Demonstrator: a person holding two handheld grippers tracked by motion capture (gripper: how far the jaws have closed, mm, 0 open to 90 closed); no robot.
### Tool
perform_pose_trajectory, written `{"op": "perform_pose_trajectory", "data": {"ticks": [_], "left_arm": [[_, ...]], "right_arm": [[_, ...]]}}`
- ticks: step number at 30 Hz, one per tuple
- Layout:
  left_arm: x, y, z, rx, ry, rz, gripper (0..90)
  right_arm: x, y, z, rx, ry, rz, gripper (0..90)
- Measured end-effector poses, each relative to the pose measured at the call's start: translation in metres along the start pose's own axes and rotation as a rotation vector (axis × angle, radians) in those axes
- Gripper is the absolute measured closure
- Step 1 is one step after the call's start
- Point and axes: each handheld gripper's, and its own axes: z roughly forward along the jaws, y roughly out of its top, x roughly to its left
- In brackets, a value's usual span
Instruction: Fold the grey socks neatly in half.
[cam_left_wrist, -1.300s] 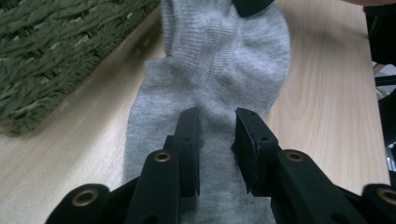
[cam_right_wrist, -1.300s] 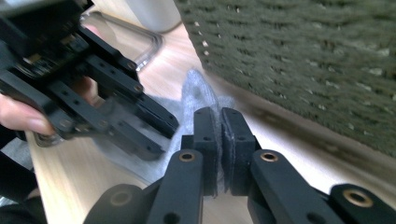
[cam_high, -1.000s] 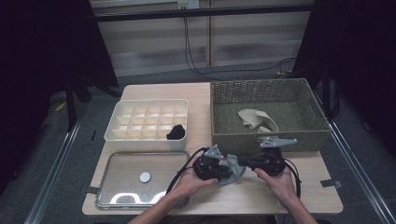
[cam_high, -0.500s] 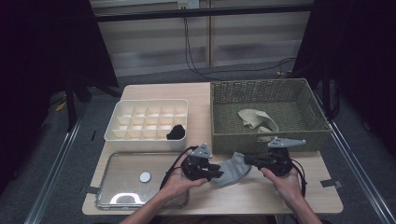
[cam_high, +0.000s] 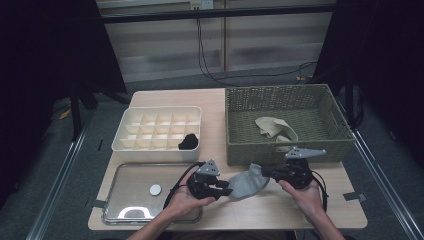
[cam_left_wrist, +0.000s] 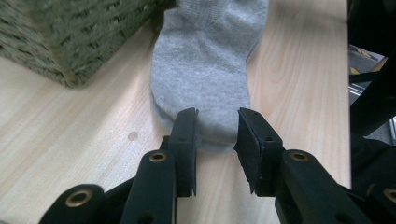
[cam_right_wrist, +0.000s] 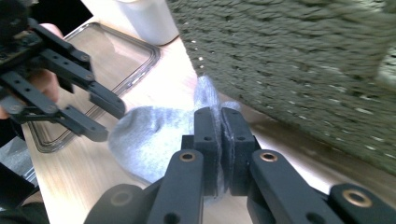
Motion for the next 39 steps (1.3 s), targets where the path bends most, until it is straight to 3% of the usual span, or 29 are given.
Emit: {"op": "perform_pose_trajectory", "data": {"ticks": [5, 6, 16, 23, 29, 39], "left_arm": [[0.003, -0.006, 0.004, 0.016, 0.006, -0.005, 67.3], [0.004, -0.006, 0.004, 0.037, 0.007, -0.008, 67.1], [0.005, -0.008, 0.005, 0.032, -0.006, -0.008, 66.5], [0.004, -0.008, 0.004, 0.032, -0.011, -0.011, 66.1], [0.003, -0.009, 0.004, 0.033, -0.012, -0.012, 66.2], [0.004, -0.01, 0.002, 0.031, -0.015, -0.01, 66.1]], "right_arm": [[0.01, 0.007, 0.004, -0.002, 0.024, -0.02, 85.8], [0.012, 0.008, 0.007, 0.004, 0.028, -0.027, 85.8], [0.028, 0.013, 0.034, 0.057, 0.069, -0.058, 85.7], [0.041, 0.005, 0.057, 0.122, 0.097, -0.084, 85.0], [0.044, 0.004, 0.057, 0.117, 0.117, -0.08, 81.8], [0.039, 0.008, 0.038, 0.058, 0.126, -0.057, 69.9]]}}
